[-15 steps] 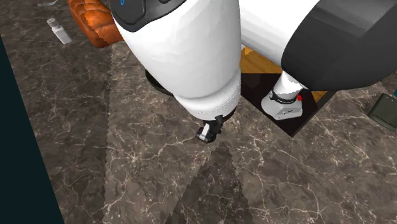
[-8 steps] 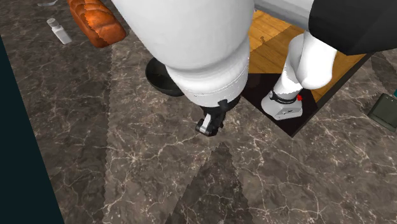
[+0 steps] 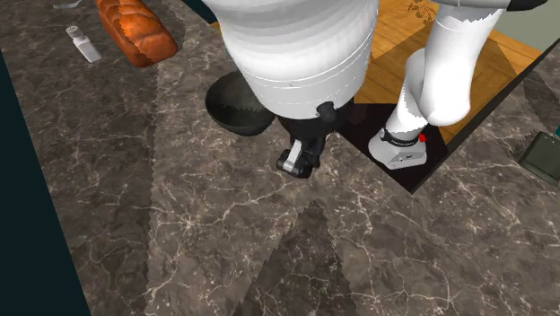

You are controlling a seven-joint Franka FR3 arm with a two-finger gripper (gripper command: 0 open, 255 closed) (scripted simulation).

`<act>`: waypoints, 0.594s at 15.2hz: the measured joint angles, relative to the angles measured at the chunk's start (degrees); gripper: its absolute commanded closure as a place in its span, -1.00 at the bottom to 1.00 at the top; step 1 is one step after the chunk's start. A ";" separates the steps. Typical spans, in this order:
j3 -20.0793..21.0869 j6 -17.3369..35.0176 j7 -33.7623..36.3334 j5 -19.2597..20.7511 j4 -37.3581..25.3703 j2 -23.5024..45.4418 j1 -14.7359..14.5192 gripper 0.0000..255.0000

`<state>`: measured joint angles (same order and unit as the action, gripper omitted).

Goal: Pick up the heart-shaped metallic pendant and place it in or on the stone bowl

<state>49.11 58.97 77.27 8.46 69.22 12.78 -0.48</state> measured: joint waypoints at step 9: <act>-3.02 -1.39 -10.34 3.50 -2.42 0.68 5.76 1.00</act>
<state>46.09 57.58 66.93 11.96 66.79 13.46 5.28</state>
